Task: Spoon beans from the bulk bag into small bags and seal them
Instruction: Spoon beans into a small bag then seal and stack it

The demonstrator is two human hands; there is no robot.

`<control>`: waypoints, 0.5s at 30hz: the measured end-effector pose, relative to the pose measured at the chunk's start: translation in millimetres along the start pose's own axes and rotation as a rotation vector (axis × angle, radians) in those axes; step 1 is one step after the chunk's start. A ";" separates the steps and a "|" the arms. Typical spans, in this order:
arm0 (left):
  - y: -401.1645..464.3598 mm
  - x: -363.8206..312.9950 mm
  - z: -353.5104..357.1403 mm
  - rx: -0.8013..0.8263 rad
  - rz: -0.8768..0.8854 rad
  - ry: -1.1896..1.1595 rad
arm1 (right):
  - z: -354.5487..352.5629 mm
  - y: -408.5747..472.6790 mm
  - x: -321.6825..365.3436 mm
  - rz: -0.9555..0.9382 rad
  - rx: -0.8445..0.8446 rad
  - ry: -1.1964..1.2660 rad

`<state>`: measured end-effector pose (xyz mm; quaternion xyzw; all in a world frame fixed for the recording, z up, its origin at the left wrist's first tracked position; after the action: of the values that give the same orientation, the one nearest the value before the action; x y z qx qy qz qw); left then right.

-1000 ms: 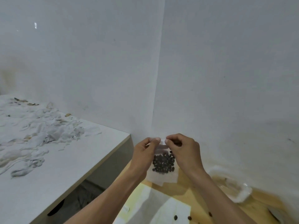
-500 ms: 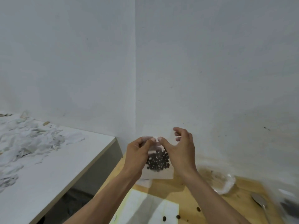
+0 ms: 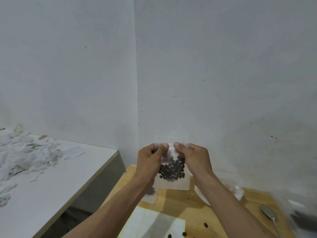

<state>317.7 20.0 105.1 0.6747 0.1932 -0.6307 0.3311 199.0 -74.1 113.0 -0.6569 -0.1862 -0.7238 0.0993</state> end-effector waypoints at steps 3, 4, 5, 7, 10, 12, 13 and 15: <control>-1.1 -1.7 11.3 0.003 0.019 0.035 | -5.6 -1.1 0.5 -0.063 -0.042 -0.054; -1.8 -2.7 15.3 0.009 0.023 0.033 | -7.9 -1.2 0.5 -0.089 -0.063 -0.073; -2.2 -4.1 19.2 0.016 0.027 0.033 | -10.8 -1.6 0.8 -0.108 -0.087 -0.087; -1.9 -5.7 26.7 0.031 0.040 0.048 | -16.5 -2.4 2.0 -0.130 -0.128 -0.101; -1.9 -6.8 39.0 0.042 0.060 0.087 | -28.0 -3.2 2.4 -0.155 -0.177 -0.108; -2.9 -7.4 48.9 0.040 0.068 0.109 | -37.7 -4.4 1.9 -0.158 -0.197 -0.106; -2.8 -7.0 54.0 0.039 0.070 0.115 | -43.2 -5.0 1.2 -0.157 -0.191 -0.095; -2.2 -5.7 65.9 0.061 0.061 0.125 | -58.5 -5.3 -0.1 -0.143 -0.158 -0.068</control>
<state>267.8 -23.0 111.2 0.7282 0.1738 -0.5824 0.3168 143.5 -92.6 108.2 -0.6720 -0.1779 -0.7188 -0.0110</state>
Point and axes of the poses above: each hand's wrist, its own y-axis towards the middle knuckle, its own z-axis out of the palm, x = y × z, the point moved 3 cm from there along y, towards the middle knuckle, and after that the axes turned 7 degrees about y, right-handed, at the moved point
